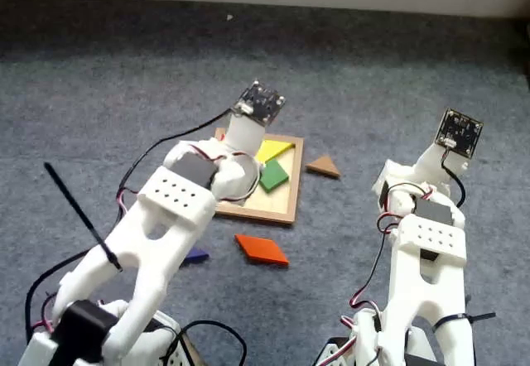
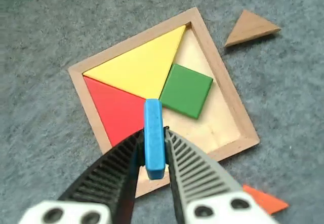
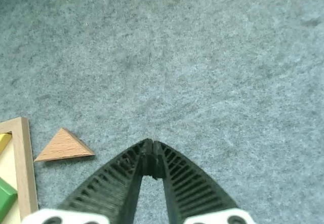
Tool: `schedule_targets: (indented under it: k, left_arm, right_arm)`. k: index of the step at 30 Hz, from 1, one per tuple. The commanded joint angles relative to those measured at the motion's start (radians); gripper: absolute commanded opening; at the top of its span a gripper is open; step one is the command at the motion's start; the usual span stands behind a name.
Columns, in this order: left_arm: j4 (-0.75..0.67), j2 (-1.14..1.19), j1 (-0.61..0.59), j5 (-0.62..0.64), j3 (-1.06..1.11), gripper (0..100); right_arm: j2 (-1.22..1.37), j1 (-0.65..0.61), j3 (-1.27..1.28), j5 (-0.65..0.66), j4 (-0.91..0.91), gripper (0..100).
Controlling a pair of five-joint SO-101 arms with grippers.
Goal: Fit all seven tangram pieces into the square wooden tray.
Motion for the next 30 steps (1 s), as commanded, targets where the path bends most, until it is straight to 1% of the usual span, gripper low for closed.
schedule_targets:
  k: [1,4,8,14,24,26,30]
  left_arm:
    - [0.005,0.177,0.073,0.081,-0.209,1]
    - [0.005,0.303,0.101,0.133,-0.320,1]
    - [0.005,0.456,0.105,0.180,-0.460,1]
    - [0.005,0.627,0.116,0.184,-0.601,1]
    - [0.006,0.757,0.134,0.176,-0.705,1]
    - [0.011,0.780,0.130,0.176,-0.722,4]
    - [0.012,0.799,0.130,0.183,-0.740,14]
  right_arm:
    - [-0.033,0.012,-0.008,-0.003,-0.022,1.3]
    - [-0.033,0.013,-0.008,-0.003,-0.022,1.3]
    - [-0.033,0.013,-0.008,-0.003,-0.022,1.3]
    - [-0.033,0.013,-0.010,-0.003,-0.022,1.3]
    - [-0.033,0.012,-0.013,-0.003,-0.022,1.3]
    - [-0.033,0.012,-0.013,-0.003,-0.022,1.3]
    - [-0.033,0.012,-0.013,-0.003,-0.022,1.3]
